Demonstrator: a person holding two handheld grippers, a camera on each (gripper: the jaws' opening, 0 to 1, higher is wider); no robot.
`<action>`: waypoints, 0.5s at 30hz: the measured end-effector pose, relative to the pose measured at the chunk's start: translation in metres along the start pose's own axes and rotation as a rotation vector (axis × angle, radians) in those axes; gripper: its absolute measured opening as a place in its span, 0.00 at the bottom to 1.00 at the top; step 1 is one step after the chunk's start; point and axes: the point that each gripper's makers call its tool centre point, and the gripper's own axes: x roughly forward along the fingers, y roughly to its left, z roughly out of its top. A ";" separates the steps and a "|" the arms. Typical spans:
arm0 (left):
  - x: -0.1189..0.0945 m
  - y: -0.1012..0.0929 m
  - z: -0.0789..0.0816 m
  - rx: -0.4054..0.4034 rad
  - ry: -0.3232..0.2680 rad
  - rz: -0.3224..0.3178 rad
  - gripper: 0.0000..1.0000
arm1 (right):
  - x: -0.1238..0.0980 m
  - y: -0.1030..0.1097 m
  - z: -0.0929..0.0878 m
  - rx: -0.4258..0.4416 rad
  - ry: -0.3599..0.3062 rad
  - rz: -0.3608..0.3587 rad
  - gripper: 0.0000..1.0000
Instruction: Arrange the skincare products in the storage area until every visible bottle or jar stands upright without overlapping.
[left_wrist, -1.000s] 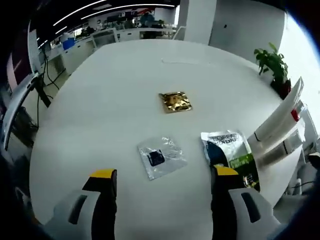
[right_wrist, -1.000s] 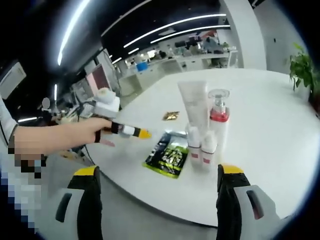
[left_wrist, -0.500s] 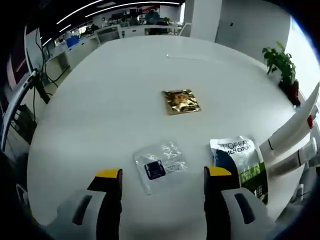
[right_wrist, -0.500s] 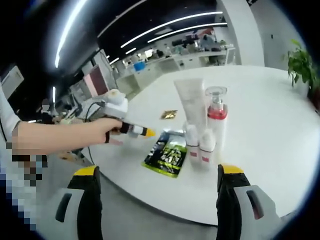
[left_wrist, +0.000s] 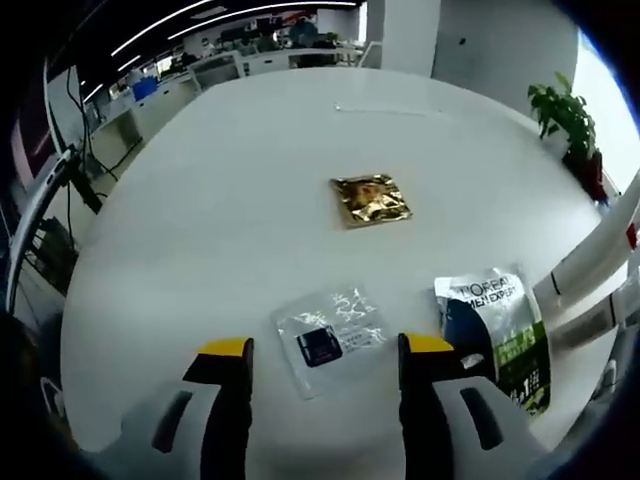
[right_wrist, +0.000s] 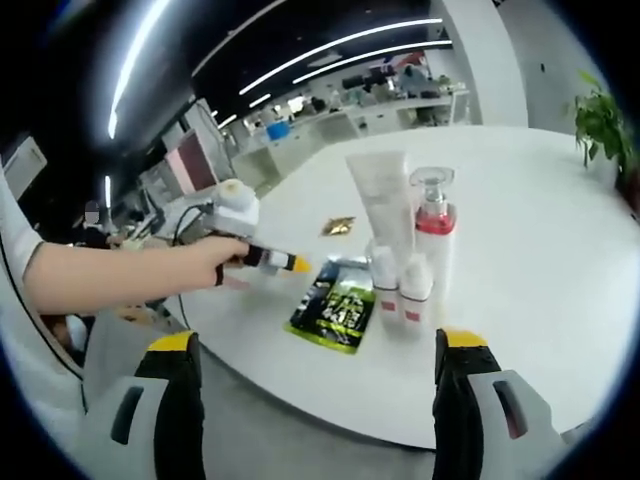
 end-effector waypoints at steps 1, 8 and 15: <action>-0.001 0.000 0.000 0.002 -0.001 -0.002 0.46 | 0.000 0.000 0.000 0.001 0.000 0.000 0.96; 0.001 0.005 0.000 0.015 -0.009 -0.002 0.40 | 0.000 -0.001 0.000 0.002 -0.003 -0.002 0.96; -0.001 0.005 0.002 0.011 -0.020 -0.001 0.40 | 0.000 -0.001 0.001 0.003 -0.005 -0.003 0.96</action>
